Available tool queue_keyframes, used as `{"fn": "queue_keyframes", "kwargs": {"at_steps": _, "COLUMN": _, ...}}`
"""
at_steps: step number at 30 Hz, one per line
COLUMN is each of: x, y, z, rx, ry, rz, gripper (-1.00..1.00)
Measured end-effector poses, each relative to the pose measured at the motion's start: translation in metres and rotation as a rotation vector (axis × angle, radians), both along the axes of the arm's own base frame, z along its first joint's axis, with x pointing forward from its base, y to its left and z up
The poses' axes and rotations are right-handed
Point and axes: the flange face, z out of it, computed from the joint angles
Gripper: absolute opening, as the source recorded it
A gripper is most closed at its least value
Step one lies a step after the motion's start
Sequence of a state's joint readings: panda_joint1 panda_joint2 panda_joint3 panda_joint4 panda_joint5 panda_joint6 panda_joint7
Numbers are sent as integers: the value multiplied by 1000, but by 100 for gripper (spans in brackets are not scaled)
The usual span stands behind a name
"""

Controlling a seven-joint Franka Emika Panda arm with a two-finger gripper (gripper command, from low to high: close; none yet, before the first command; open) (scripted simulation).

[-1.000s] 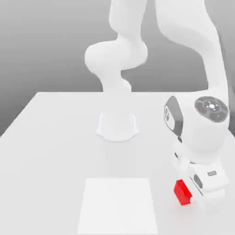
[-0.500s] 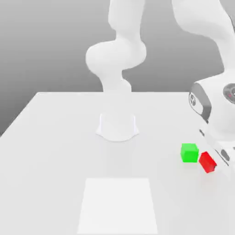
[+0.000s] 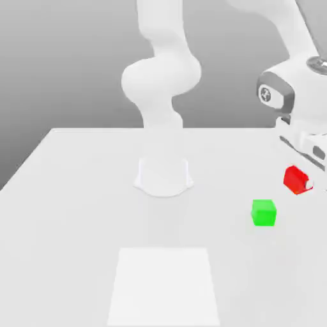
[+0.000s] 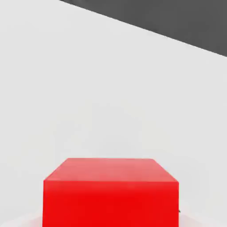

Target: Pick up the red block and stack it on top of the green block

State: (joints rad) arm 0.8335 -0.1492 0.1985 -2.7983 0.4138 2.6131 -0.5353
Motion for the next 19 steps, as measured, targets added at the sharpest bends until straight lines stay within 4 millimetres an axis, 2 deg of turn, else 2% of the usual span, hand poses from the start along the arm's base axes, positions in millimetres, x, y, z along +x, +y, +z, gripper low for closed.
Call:
{"fn": "queue_keyframes", "kwargs": {"at_steps": 6, "x": -22, "y": -26, "z": 11, "rx": -48, "ry": -142, "rz": -10, "gripper": -100}}
{"fn": "queue_keyframes", "kwargs": {"at_steps": 7, "x": -23, "y": -37, "z": 5, "rx": -71, "ry": -145, "rz": -23, "gripper": -100}}
{"fn": "queue_keyframes", "kwargs": {"at_steps": 9, "x": -22, "y": -45, "z": -8, "rx": -90, "ry": -150, "rz": -33, "gripper": -100}}
{"fn": "queue_keyframes", "kwargs": {"at_steps": 16, "x": -21, "y": -49, "z": -60, "rx": -97, "ry": -152, "rz": -40, "gripper": -100}}
{"fn": "queue_keyframes", "kwargs": {"at_steps": 17, "x": -23, "y": -49, "z": -65, "rx": -95, "ry": -150, "rz": -36, "gripper": 100}}
{"fn": "queue_keyframes", "kwargs": {"at_steps": 19, "x": -22, "y": -49, "z": -65, "rx": -95, "ry": -150, "rz": -38, "gripper": 100}}
